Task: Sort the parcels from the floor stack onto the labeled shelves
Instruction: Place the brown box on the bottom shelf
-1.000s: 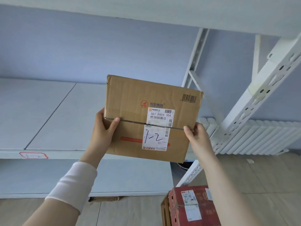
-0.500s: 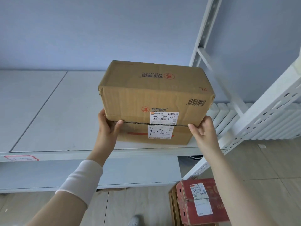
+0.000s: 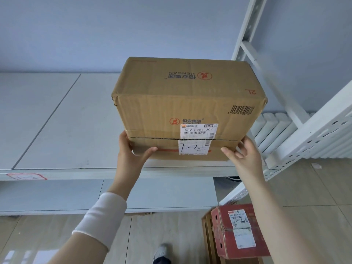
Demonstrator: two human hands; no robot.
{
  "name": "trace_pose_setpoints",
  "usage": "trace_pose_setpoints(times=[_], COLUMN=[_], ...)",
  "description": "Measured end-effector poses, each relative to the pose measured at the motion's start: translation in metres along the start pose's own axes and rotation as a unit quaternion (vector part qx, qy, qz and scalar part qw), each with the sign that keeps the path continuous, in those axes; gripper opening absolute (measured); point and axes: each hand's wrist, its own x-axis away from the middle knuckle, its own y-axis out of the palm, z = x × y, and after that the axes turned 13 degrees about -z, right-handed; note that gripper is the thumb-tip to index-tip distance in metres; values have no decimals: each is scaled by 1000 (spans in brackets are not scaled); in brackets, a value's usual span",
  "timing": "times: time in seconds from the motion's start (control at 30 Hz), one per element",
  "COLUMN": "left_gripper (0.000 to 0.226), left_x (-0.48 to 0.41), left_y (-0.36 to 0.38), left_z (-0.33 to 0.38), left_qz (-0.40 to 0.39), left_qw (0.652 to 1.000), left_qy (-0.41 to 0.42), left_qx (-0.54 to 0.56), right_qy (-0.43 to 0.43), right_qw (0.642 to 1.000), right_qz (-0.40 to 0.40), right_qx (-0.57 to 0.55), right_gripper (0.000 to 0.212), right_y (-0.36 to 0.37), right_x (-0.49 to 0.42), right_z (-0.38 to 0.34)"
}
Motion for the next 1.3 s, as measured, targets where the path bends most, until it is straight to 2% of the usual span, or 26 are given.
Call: trace_pose_setpoints(times=[0.13, 0.3, 0.67, 0.97, 1.03, 1.13, 1.23, 1.3], left_gripper=[69, 70, 72, 71, 71, 78, 89, 87], left_x=[-19, -63, -153, -173, -173, -168, -149, -130], left_y=[10, 9, 13, 19, 18, 13, 6, 4], left_z=[-5, -11, -11, -17, -18, -16, -8, 1], left_qz=[35, 34, 28, 26, 18, 0, 1, 15], left_qw=[999, 999, 999, 999, 1000, 1000, 999, 999], left_qy=[10, 21, 19, 10, 1, -13, -28, -37], left_qx=[2, 19, 27, 23, 24, 27, 28, 18], right_qy=[-16, -39, -39, -33, -23, -5, 25, 33], right_qw=[999, 998, 998, 998, 998, 999, 997, 997], right_qz=[26, 36, 33, 38, 26, 25, 51, 57], right_qx=[21, 20, 42, 47, 50, 43, 44, 49], right_gripper=[42, 34, 40, 39, 47, 83, 85, 84], right_y=[4, 6, 9, 10, 12, 16, 22, 25], right_x=[-20, -63, -159, -180, -176, -165, -141, -123], right_z=[8, 14, 23, 28, 26, 21, 12, 12])
